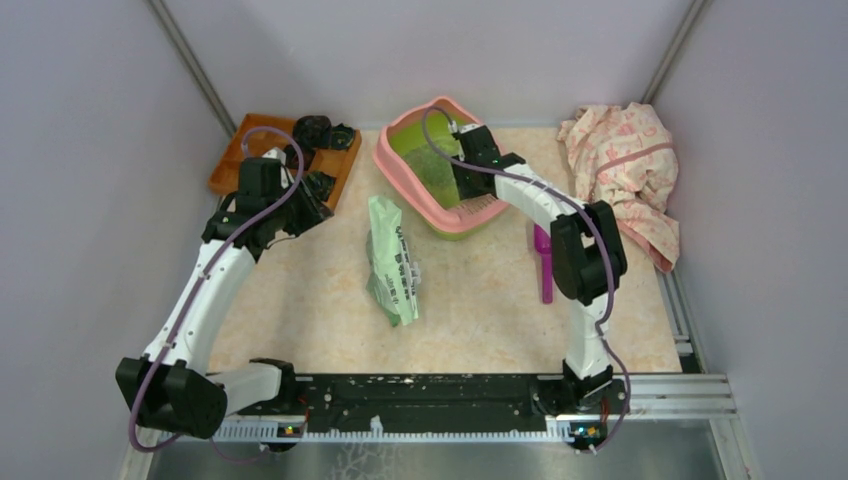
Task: Fill the litter box with clean litter
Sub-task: Move the litter box to the center of the board.
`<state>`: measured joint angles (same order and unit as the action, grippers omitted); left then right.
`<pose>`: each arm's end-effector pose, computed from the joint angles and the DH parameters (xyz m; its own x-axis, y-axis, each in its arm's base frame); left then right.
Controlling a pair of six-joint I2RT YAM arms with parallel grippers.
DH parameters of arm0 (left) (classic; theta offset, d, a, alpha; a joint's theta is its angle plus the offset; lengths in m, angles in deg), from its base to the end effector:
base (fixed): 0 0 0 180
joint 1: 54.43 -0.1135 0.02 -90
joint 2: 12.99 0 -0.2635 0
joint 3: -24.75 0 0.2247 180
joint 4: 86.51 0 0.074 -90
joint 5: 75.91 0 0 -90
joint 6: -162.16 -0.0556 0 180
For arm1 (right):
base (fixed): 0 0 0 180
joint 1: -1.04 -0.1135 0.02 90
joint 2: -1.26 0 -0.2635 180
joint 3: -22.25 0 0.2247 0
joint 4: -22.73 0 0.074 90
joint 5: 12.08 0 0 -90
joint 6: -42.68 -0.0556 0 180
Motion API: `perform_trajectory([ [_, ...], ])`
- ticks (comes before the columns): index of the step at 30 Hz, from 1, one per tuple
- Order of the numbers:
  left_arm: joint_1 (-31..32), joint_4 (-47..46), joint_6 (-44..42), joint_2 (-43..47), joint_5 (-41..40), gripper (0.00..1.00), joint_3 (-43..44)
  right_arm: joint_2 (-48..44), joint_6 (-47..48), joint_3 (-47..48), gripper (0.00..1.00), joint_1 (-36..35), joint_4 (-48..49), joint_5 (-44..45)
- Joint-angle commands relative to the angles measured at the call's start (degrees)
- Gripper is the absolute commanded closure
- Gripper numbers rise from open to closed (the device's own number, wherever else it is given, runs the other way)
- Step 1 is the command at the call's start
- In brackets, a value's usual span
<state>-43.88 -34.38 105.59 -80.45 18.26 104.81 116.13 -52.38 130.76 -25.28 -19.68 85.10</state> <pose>0.2334 -0.0476 0.3235 -0.6532 -0.4373 -0.6182 -0.1463 0.8739 -0.4635 0.3968 0.1885 0.2305 -0.7038 -0.2505 -0.6648 -0.3052 0.9516 -0.0355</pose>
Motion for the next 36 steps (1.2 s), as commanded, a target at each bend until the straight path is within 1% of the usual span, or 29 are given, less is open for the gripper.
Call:
perform_trajectory([
  [1, -0.3, -0.2, 0.1, 1.3, 1.1, 0.6, -0.2, -5.0, -0.7, -2.1, 0.6, 0.4, 1.6, 1.2],
  [4, -0.3, -0.1, 0.0, 1.5, 1.2, 0.6, -0.2, -5.4, -0.9, -3.4, 0.61, 0.4, 1.3, 1.5],
  [9, -0.3, -0.1, 0.1, 2.0, 1.2, 0.6, -0.4, -8.0, -1.7, -8.2, 0.61, 0.4, 2.5, 1.3],
  [16, -0.3, -0.5, 0.4, 1.7, 1.5, 0.6, -0.5, -13.4, -3.9, -17.4, 0.63, 0.2, 5.1, -1.8],
  [20, -0.3, -0.9, 0.7, 1.4, 2.3, 0.6, -0.7, -15.8, -4.4, -20.3, 0.63, -0.6, 6.5, -2.5],
  [23, -0.3, -1.0, 0.8, 1.3, 2.3, 0.6, -0.9, -15.1, -4.5, -19.2, 0.63, -0.7, 6.8, -2.5],
  [31, -0.3, -0.6, 0.3, 1.8, 1.6, 0.6, -0.5, -10.1, -3.8, -8.9, 0.59, -0.7, 2.7, -1.8],
  [33, -0.3, -0.2, 0.1, 1.7, 1.4, 0.6, -0.1, -12.9, -3.7, -9.9, 0.58, -0.7, 4.4, -0.6],
  [35, -0.3, -0.2, 0.0, 1.6, 1.1, 0.6, -0.1, -18.4, -4.1, -14.4, 0.53, -0.7, 9.8, -0.7],
  [36, -0.3, -0.4, -0.1, 1.5, 1.2, 0.6, -0.1, -20.9, -4.1, -16.2, 0.53, -0.7, 10.9, -0.6],
])
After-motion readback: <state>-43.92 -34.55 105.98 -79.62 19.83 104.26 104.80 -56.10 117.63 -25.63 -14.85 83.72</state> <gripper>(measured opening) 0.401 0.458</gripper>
